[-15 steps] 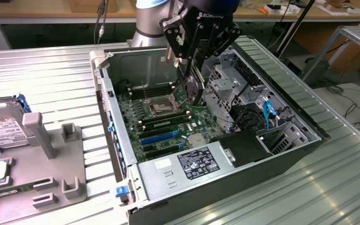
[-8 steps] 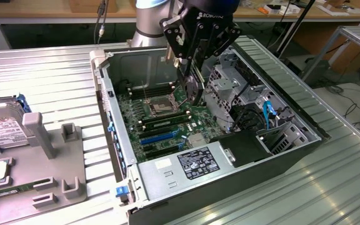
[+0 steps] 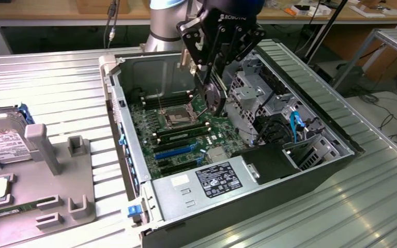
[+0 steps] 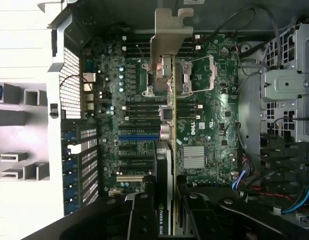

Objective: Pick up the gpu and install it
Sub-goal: 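Insert the gpu into the slot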

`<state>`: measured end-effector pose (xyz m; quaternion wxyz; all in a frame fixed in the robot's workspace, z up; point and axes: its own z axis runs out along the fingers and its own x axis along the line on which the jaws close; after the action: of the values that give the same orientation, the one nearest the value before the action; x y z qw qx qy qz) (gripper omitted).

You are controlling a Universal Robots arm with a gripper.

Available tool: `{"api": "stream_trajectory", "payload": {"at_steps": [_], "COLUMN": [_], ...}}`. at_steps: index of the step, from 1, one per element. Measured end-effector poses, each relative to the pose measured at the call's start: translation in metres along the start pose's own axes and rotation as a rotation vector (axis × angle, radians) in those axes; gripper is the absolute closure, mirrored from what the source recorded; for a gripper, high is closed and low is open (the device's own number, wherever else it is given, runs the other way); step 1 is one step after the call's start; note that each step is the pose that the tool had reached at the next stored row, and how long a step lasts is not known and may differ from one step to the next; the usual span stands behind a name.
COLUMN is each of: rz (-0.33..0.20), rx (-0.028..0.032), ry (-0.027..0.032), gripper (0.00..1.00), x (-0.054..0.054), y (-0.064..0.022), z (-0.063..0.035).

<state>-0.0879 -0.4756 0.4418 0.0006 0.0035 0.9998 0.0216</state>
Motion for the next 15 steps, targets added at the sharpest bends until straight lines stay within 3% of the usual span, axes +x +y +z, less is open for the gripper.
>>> {"api": "stream_trajectory", "payload": {"at_steps": [7, 15], "rz": [-0.146, -0.184], "rx": [-0.0001, -0.0002], "ry": [0.0063, 0.0079], "gripper": [0.73, 0.73], "x": [-0.0009, -0.001], "y": [0.0, 0.0], "z": [0.0001, 0.0001]}}
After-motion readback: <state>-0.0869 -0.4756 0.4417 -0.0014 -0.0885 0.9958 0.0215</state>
